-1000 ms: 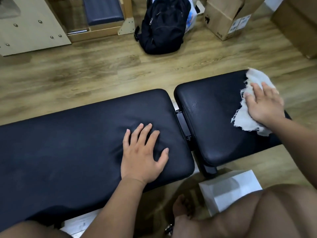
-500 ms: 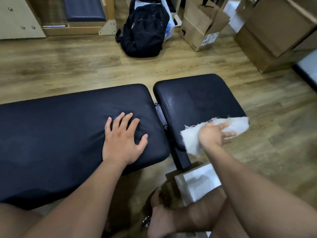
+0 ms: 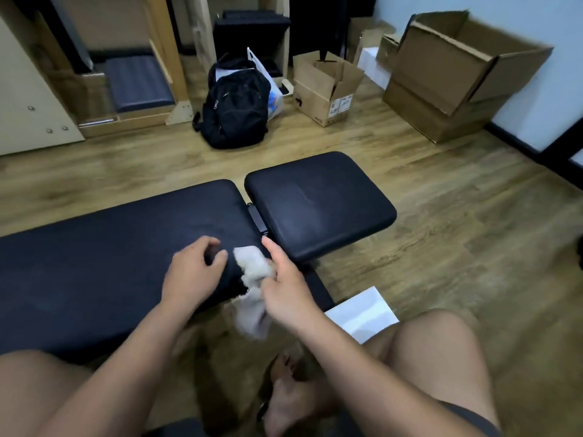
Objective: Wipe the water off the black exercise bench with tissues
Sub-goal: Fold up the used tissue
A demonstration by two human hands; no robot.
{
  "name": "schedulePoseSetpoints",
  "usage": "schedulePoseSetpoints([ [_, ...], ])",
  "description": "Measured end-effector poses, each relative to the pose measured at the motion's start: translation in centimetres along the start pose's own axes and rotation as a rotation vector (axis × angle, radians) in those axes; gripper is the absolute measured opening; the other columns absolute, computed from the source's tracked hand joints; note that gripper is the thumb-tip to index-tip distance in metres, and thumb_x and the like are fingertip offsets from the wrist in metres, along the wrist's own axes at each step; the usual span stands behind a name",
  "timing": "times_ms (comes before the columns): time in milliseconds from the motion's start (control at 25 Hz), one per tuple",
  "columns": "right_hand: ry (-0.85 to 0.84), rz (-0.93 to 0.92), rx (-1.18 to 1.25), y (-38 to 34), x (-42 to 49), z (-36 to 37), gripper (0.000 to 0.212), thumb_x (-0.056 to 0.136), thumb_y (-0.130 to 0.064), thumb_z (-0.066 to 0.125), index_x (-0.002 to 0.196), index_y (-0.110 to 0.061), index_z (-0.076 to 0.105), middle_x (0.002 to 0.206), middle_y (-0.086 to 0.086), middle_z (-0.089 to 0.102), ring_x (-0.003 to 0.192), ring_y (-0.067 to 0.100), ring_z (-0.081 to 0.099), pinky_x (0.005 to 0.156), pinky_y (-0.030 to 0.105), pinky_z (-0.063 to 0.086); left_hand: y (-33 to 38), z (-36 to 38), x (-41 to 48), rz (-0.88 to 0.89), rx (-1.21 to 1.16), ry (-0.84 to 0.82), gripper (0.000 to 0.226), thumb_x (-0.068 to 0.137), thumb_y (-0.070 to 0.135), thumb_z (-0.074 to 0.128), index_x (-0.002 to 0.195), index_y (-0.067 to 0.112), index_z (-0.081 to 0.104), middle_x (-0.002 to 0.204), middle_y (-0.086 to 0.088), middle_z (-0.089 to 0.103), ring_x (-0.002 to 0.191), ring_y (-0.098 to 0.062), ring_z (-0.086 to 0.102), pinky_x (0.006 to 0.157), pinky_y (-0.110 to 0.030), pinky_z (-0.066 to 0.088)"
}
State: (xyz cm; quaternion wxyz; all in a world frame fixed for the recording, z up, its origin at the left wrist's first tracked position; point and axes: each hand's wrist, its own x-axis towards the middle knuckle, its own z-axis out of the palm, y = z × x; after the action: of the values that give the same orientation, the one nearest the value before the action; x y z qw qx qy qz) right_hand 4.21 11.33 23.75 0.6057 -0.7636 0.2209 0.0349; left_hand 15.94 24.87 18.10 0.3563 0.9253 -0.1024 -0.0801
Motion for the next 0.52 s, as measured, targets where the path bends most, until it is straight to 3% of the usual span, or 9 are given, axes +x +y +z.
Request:
schedulePoseSetpoints([
  [80, -0.019, 0.034, 0.449, -0.7, -0.8, -1.1, 0.062, 0.084, 0.006, 0.040, 0.132, -0.032, 0.052, 0.122, 0.009, 0.065, 0.101, 0.018, 0.064, 0.086, 0.026, 0.050, 1.5, -0.9, -3.9, -0.118, -0.291, -0.019, 0.010, 0.095, 0.028, 0.064, 0.099, 0.021, 0.070, 0.098, 0.003, 0.072, 0.096, -0.016, 0.067, 0.084, -0.032, 0.053],
  [160, -0.113, 0.135, 0.922, -0.8, -1.2, -2.5, 0.045, 0.087, 0.002, 0.044, 0.123, -0.019, 0.061, 0.113, 0.019, 0.068, 0.088, 0.030, 0.068, 0.079, 0.038, 0.054, 3.0, -1.6, -7.3, -0.325, -0.803, -0.208, 0.021, 0.097, 0.030, 0.061, 0.102, 0.014, 0.073, 0.103, -0.010, 0.075, 0.098, -0.023, 0.070, 0.086, -0.033, 0.053],
  [200, -0.166, 0.175, 1.032, -0.7, -1.6, -3.0, 0.036, 0.090, -0.005, 0.046, 0.121, -0.015, 0.062, 0.112, 0.021, 0.067, 0.084, 0.032, 0.068, 0.077, 0.040, 0.053, 3.3, -1.9, -8.5, -0.394, -1.006, -0.323, 0.030, 0.098, 0.034, 0.058, 0.106, 0.010, 0.074, 0.106, -0.015, 0.074, 0.101, -0.028, 0.070, 0.091, -0.039, 0.053],
  [280, -0.260, 0.266, 0.987, 0.9, -2.0, -3.1, 0.037, 0.092, -0.025, 0.054, 0.125, -0.009, 0.060, 0.118, 0.023, 0.064, 0.094, 0.035, 0.066, 0.088, 0.044, 0.051, 3.3, -1.8, -9.6, -0.364, -1.126, -0.432, 0.035, 0.093, 0.035, 0.064, 0.100, 0.002, 0.075, 0.100, -0.021, 0.072, 0.091, -0.036, 0.069, 0.092, -0.045, 0.051],
  [360, -0.300, 0.310, 0.871, 2.2, -2.4, -2.9, 0.048, 0.091, -0.038, 0.057, 0.128, -0.008, 0.058, 0.124, 0.023, 0.062, 0.111, 0.036, 0.061, 0.103, 0.049, 0.042, 3.3, -1.2, -9.5, -0.289, -1.084, -0.409, 0.033, 0.081, 0.031, 0.076, 0.090, 0.000, 0.072, 0.087, -0.027, 0.066, 0.079, -0.038, 0.065, 0.083, -0.045, 0.050],
  [440, -0.220, 0.235, 0.593, 2.7, -2.6, -3.3, 0.035, 0.091, -0.038, 0.061, 0.116, -0.015, 0.065, 0.115, 0.014, 0.069, 0.109, 0.029, 0.064, 0.097, 0.043, 0.048, 3.1, -0.8, -9.0, -0.258, -1.036, -0.333, 0.040, 0.070, 0.033, 0.082, 0.090, 0.001, 0.070, 0.087, -0.024, 0.066, 0.081, -0.035, 0.063, 0.080, -0.043, 0.049],
  [520, -0.148, 0.122, 0.170, 2.9, -2.5, -3.7, 0.023, 0.084, -0.039, 0.069, 0.099, -0.022, 0.070, 0.096, -0.002, 0.074, 0.095, 0.016, 0.068, 0.085, 0.033, 0.053, 2.6, -0.7, -8.7, -0.234, -0.998, -0.303, 0.042, 0.066, 0.034, 0.083, 0.091, 0.003, 0.069, 0.086, -0.016, 0.068, 0.081, -0.028, 0.063, 0.075, -0.038, 0.050],
])
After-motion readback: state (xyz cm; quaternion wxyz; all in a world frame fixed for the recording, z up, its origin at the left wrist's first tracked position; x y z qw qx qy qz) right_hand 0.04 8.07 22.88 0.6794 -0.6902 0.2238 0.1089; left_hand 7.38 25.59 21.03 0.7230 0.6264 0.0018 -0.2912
